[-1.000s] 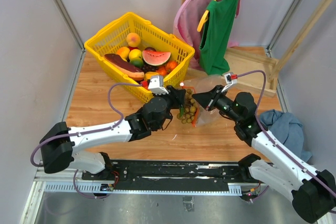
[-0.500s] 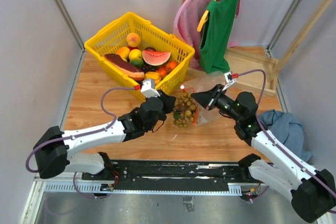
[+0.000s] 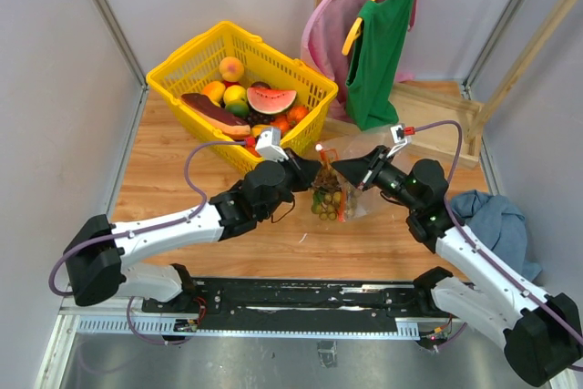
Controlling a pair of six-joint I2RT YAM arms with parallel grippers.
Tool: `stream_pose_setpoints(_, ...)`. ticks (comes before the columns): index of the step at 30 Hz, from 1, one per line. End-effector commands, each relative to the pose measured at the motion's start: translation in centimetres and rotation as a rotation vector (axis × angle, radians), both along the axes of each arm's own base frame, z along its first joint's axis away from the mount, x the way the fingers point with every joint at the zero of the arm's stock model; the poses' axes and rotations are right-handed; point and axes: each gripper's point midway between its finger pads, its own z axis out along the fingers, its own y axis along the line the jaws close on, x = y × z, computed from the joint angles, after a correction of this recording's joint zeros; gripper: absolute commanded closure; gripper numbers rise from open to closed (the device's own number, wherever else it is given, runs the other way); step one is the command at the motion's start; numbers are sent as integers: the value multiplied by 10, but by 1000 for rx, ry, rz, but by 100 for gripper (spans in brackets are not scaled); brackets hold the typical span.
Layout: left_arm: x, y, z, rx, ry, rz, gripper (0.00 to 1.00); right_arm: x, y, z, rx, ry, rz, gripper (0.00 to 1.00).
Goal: Place the food in the zip-top bag and seal the zipper
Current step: Place the fake fruit in the zipper food storage bag.
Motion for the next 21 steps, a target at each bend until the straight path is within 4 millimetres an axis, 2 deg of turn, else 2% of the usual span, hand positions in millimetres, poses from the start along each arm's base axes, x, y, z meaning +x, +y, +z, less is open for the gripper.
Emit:
stream_pose_setpoints(1, 9, 24, 61, -91, -143, 101, 100, -4, -4, 10, 17, -43, 13, 100)
stream_pose_setpoints(9, 14, 41, 90, -146, -207, 183, 100, -9, 3, 15, 75, -38, 63, 99)
stream_pose_setpoints(14, 18, 42, 95, -140, -229, 206, 100, -13, 9, 23, 110, -51, 113, 100)
stream_pose_setpoints(21, 27, 58, 109, -105, -237, 301, 100, -11, 12, 7, 82, -23, 123, 100)
